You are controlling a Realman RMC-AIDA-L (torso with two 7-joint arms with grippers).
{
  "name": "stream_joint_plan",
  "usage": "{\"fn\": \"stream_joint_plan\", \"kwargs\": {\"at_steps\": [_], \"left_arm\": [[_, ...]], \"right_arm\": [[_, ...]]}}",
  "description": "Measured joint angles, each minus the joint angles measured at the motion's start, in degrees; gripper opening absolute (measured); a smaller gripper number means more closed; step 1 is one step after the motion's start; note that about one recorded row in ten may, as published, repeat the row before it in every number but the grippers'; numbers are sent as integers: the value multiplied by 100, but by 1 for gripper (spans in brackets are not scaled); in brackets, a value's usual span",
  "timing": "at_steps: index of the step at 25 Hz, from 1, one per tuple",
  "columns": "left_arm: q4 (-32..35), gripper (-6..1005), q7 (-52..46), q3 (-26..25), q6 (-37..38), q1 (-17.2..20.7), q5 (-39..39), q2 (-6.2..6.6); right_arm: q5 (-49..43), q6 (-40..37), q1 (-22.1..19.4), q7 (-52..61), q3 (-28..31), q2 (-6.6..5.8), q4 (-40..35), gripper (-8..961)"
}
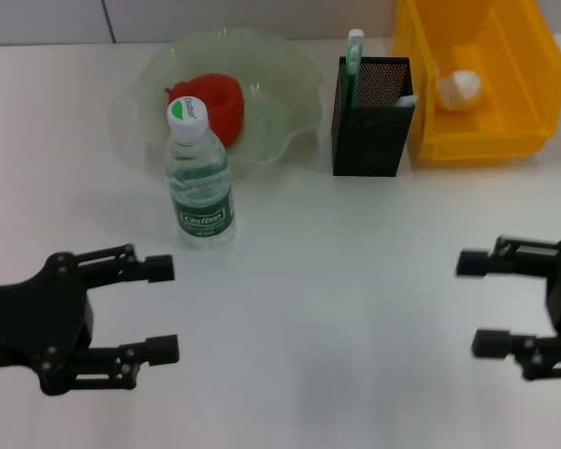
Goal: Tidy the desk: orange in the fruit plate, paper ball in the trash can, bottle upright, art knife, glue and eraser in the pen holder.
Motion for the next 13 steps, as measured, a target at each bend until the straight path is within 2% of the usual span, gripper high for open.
{"fn": "stream_joint_plan", "kwargs": {"at_steps": [3, 5, 13], "left_arm": [[-31, 693, 13, -1, -69, 113, 71, -18], [-49, 792, 13, -2, -72, 114, 112, -21], [-81, 791, 142, -23, -198, 98, 322, -133]], "right_arm": [[-145, 68, 37, -212, 1, 138, 69, 759], [-152, 103, 47, -254, -3, 150, 99, 759], [-240, 264, 228, -282, -2, 176, 272, 759]]}}
